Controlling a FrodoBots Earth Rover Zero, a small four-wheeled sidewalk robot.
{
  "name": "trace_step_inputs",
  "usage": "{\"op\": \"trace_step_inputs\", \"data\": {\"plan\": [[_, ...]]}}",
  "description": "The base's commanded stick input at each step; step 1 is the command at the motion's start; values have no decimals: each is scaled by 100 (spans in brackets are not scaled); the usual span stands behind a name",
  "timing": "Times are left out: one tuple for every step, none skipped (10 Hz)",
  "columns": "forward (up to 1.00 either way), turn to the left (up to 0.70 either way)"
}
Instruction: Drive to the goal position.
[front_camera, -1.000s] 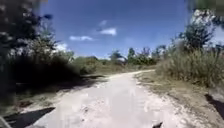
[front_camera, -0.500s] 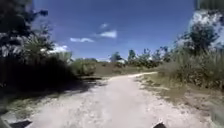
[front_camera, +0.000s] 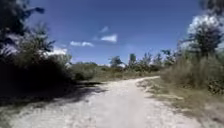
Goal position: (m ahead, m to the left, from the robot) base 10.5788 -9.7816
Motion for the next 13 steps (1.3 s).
{"op": "trace_step_inputs", "data": {"plan": [[85,0],[85,0],[85,0],[85,0],[85,0],[85,0],[85,0],[85,0],[85,0],[85,0],[85,0],[85,0],[85,0]]}}
